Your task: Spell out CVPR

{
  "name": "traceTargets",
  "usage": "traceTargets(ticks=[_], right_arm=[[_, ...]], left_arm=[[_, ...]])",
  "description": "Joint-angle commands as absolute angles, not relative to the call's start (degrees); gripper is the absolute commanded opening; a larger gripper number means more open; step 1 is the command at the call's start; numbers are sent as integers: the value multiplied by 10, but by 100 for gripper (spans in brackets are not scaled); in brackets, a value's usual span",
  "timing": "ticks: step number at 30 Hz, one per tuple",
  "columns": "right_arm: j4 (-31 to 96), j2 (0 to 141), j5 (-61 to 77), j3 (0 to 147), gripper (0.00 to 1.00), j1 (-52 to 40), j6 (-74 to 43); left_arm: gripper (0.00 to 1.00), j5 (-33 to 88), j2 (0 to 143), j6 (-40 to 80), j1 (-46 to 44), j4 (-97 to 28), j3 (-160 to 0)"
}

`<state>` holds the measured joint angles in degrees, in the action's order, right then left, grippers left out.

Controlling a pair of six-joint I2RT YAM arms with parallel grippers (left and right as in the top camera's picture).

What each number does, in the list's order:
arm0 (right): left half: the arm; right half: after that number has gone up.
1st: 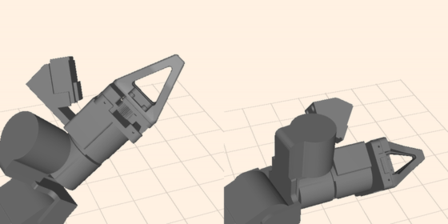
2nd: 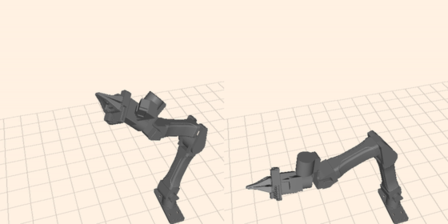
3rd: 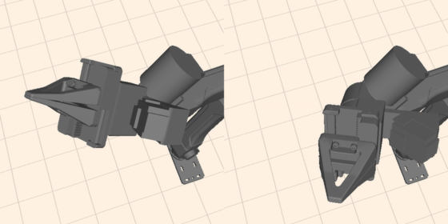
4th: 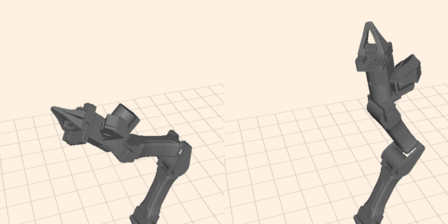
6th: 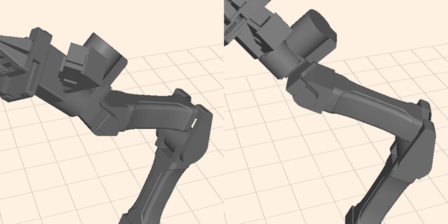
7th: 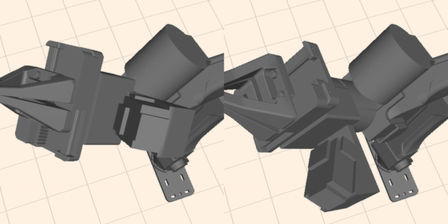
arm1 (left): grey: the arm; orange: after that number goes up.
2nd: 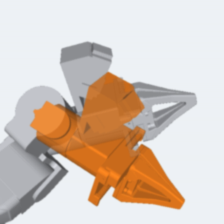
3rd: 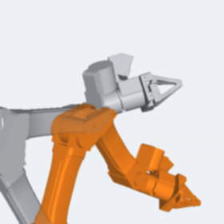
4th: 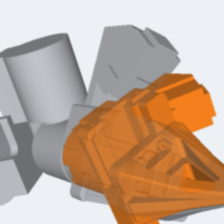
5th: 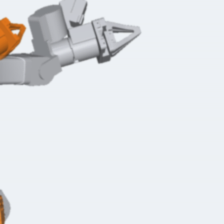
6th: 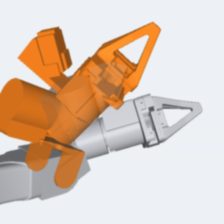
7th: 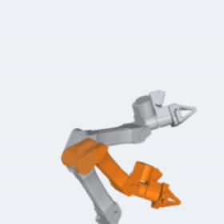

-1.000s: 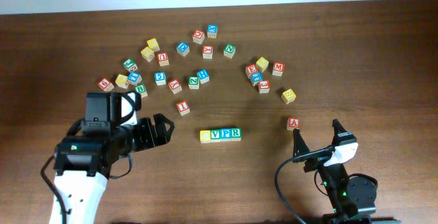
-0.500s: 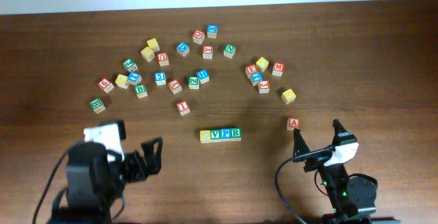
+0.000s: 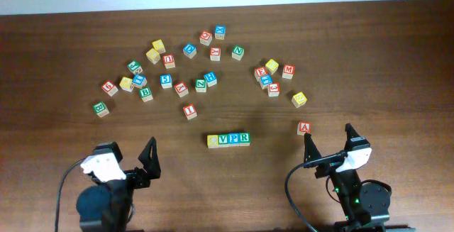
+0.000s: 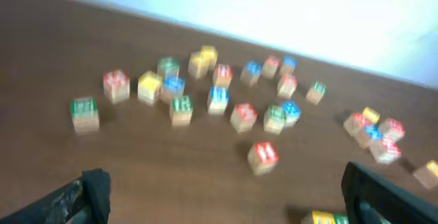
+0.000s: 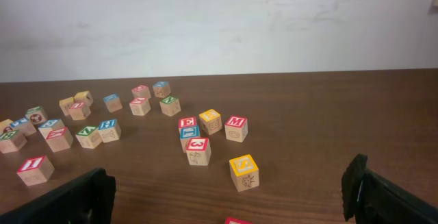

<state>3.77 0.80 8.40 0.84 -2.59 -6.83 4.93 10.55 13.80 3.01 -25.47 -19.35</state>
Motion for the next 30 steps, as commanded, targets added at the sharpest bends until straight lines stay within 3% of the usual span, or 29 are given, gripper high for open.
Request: traceTargets(ticks=[1, 14, 22, 30], right_arm=[[38, 2, 79, 3, 98, -22, -64], [38, 2, 79, 3, 98, -22, -64], [38, 2, 79, 3, 98, -22, -64], [38, 2, 79, 3, 98, -22, -64]], left_arm=[[99, 62, 57, 105, 28, -192, -141], [99, 81, 3, 59, 5, 43, -5], [99, 5, 3, 57, 1, -48, -5], [99, -10, 3, 57, 1, -48, -5]])
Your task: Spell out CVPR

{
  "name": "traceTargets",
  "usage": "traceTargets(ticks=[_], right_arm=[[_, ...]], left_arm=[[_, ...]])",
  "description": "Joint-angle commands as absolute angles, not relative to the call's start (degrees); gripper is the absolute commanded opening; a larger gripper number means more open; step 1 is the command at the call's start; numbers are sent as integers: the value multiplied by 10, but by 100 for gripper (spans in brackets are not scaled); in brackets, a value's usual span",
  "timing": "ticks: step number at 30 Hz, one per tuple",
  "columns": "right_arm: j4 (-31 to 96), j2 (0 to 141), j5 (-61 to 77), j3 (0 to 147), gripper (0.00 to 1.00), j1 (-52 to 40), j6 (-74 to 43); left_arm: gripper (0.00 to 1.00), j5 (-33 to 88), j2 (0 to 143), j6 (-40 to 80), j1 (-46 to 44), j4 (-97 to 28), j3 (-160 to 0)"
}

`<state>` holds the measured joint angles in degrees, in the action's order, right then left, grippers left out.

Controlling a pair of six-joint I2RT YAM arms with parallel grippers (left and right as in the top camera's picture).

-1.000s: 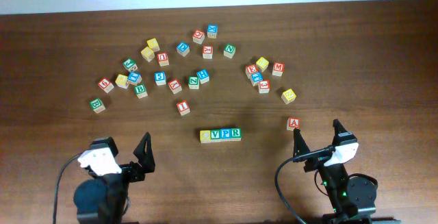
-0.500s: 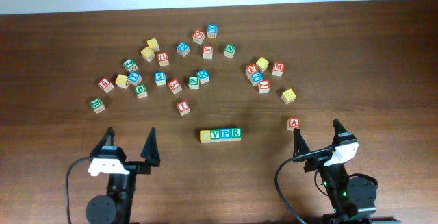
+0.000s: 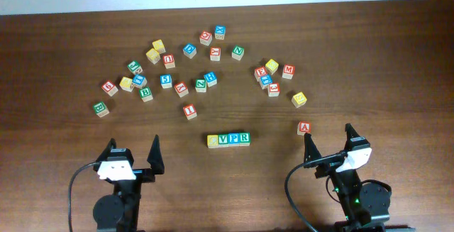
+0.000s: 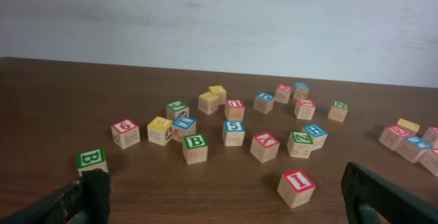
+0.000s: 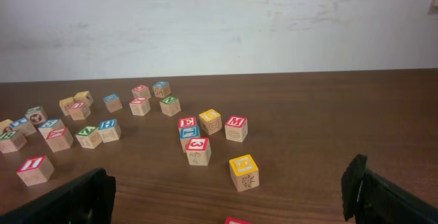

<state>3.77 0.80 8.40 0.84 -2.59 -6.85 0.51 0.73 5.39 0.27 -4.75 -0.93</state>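
A row of wooden letter blocks point(image 3: 228, 140) lies at the table's front middle: a yellow block, then green V, blue P, blue R, touching side by side. My left gripper point(image 3: 133, 152) stands open at the front left, pointing at the scattered blocks, nothing between its fingers. My right gripper point(image 3: 328, 141) stands open at the front right, empty, just behind the red A block point(image 3: 303, 128). The row is out of sight in both wrist views.
Many loose letter blocks are scattered across the back half. A red I block point(image 3: 189, 111) point(image 4: 296, 187) lies nearest the row. A yellow block point(image 3: 299, 98) point(image 5: 244, 171) and a red 3 block point(image 5: 198, 150) lie ahead of the right gripper. A green B block point(image 4: 92, 162) sits by the left finger.
My left arm has swung from pointing toward the right to pointing straight at the table's back, and its base has shifted a little right. The right arm and all blocks are unchanged.
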Motion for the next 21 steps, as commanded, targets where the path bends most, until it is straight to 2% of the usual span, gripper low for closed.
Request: traceTargets(ticks=[1, 7, 21], right_arm=[[38, 2, 79, 3, 98, -22, -64], [38, 2, 79, 3, 98, -22, -64], [38, 2, 79, 3, 98, -22, -64]], left_arm=[[99, -9, 3, 57, 1, -48, -5], [99, 2, 3, 20, 0, -49, -5], [99, 3, 3, 17, 1, -48, -5]])
